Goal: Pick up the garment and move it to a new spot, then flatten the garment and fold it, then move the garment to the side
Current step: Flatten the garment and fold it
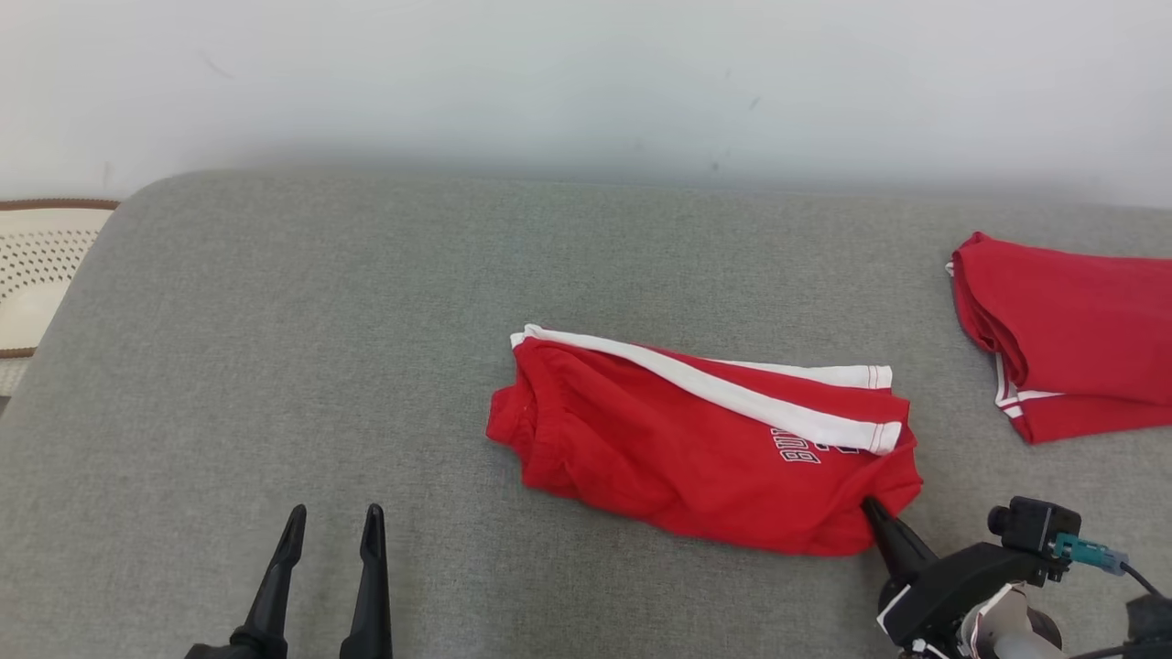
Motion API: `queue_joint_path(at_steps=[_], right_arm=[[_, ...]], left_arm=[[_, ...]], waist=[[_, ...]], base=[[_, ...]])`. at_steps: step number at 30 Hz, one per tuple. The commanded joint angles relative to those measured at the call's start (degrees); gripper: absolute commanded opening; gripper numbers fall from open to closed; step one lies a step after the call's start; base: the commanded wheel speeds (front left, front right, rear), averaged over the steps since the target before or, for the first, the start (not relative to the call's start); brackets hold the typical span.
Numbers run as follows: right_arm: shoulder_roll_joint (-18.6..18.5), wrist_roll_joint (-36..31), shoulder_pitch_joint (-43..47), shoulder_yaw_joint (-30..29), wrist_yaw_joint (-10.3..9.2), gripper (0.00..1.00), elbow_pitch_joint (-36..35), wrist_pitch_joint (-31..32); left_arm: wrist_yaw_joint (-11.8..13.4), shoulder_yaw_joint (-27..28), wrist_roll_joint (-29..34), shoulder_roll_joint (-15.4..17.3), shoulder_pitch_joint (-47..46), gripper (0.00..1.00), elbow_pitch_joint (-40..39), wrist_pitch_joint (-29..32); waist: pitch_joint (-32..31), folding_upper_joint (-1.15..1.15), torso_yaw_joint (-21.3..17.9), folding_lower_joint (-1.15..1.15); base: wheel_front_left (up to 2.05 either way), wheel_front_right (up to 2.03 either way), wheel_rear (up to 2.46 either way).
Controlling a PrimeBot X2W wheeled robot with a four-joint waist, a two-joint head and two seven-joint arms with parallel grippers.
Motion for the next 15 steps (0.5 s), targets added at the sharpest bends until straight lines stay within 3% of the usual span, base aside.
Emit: queue_joint_path(at_steps=[1, 2, 3, 15], right_arm=[[-0.6, -1.1, 1.0, -1.0, -0.05, 0.26, -0.2, -0.1], [-0.5, -1.6, 1.2, -1.6, -0.05, 0.73, -0.3, -0.4], [-0.2, -1.8, 1.5, -2.2, -0.05, 1.0, -0.4, -0.4], [1.5, -12.2, 4.7, -10.6, -0.05, 1.0, -3.2, -3.0]], left_arm=[[-0.3, 0.1, 0.7, 0.0, 0.7, 1.0, 0.3, -0.1], [-0.4, 0.1, 0.7, 0.0, 0.7, 1.0, 0.5, -0.1], [-0.3, 0.1, 0.7, 0.0, 0.7, 1.0, 0.6, -0.1], [-0.5, 1.0, 0.4, 0.0, 1.9, 1.0, 0.9, -0.1]], waist=[[-0.1, 0.0, -0.4, 0.01], [-0.1, 0.0, -0.5, 0.01], [-0.2, 0.0, -0.6, 0.01], [-1.9, 0.0, -1.7, 0.01]], base=[[0.0, 0.0, 0.0], [0.0, 0.0, 0.0], [0.0, 0.0, 0.0], [0.0, 0.0, 0.0]])
